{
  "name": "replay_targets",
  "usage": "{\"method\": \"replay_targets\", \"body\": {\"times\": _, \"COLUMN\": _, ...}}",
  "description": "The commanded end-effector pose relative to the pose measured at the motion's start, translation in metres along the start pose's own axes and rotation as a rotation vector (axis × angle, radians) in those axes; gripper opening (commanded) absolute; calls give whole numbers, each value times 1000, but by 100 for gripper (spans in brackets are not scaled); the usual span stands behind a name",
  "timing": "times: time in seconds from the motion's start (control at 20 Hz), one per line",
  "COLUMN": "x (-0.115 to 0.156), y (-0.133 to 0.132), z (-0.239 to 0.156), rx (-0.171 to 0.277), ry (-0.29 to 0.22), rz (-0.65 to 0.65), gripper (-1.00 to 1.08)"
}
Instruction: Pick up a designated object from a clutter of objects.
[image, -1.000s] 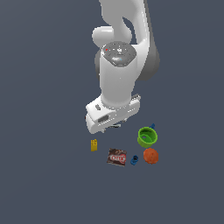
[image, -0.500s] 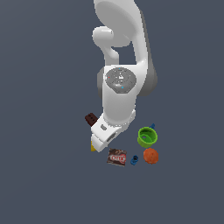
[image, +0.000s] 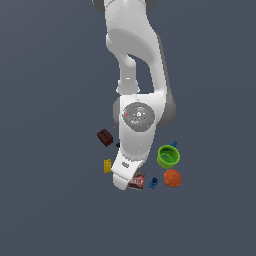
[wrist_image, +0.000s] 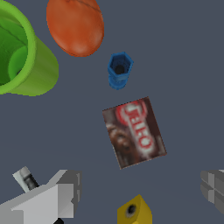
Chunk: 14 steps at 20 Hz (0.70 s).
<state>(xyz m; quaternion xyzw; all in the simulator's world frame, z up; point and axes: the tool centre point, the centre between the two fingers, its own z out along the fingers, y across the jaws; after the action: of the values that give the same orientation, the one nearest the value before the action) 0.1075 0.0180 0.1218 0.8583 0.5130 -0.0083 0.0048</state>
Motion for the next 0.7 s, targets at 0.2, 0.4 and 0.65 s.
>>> {"method": "replay_targets", "body": {"times": 0.2, "x": 9, "y": 7, "z": 29, "rx": -1, "ry": 9, "rz": -160, "gripper": 100}}
{"method": "replay_targets", "body": {"times": 0.4, "x": 12, "y": 10, "z": 42, "rx": -2, "ry": 14, "rz": -228, "gripper": 100}}
{"method": "replay_targets", "body": {"times": 0.65, "x": 15, "y": 11, "z": 52, "rx": -3, "ry": 18, "rz": -281, "gripper": 100}}
